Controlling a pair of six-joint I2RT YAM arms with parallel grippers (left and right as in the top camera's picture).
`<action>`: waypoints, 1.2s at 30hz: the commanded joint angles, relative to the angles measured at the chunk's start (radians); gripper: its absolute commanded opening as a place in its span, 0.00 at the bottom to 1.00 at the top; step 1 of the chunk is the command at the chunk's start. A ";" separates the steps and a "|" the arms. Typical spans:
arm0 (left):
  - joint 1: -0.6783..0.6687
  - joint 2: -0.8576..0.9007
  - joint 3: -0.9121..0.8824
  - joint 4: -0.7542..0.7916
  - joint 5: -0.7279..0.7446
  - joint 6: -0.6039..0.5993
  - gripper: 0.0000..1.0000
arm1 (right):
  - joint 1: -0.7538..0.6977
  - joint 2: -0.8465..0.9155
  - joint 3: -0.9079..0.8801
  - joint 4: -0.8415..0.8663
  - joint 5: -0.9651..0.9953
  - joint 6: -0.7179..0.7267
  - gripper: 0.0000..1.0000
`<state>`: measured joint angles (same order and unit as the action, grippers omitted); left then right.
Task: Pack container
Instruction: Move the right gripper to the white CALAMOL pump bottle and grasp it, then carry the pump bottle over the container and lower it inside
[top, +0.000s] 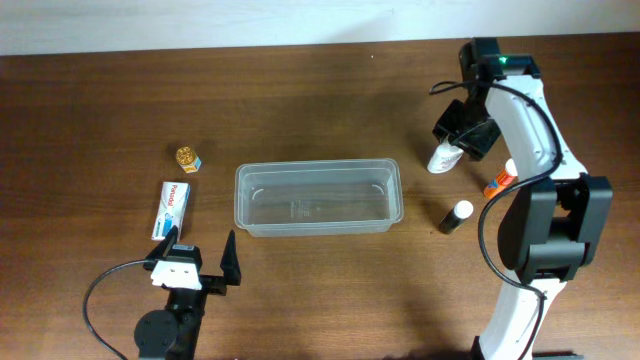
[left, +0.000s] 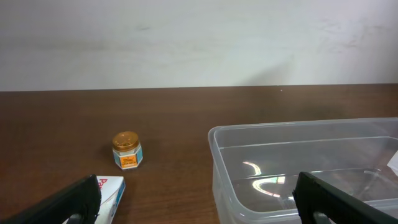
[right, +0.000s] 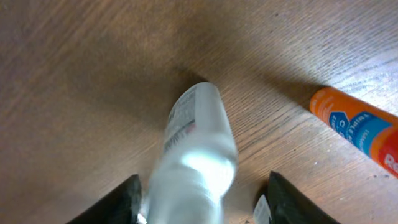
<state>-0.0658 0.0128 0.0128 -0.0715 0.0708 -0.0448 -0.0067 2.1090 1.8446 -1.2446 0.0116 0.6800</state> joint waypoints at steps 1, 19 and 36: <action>0.004 -0.002 -0.004 -0.005 -0.007 0.016 0.99 | 0.002 0.009 -0.034 0.021 0.015 0.009 0.53; 0.004 -0.002 -0.004 -0.005 -0.007 0.016 0.99 | 0.002 0.009 -0.055 0.096 0.020 -0.161 0.27; 0.004 -0.002 -0.004 -0.005 -0.007 0.016 0.99 | 0.014 -0.028 0.066 0.055 -0.138 -0.409 0.20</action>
<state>-0.0658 0.0128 0.0128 -0.0715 0.0708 -0.0448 -0.0048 2.1094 1.8347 -1.1885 -0.0570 0.3233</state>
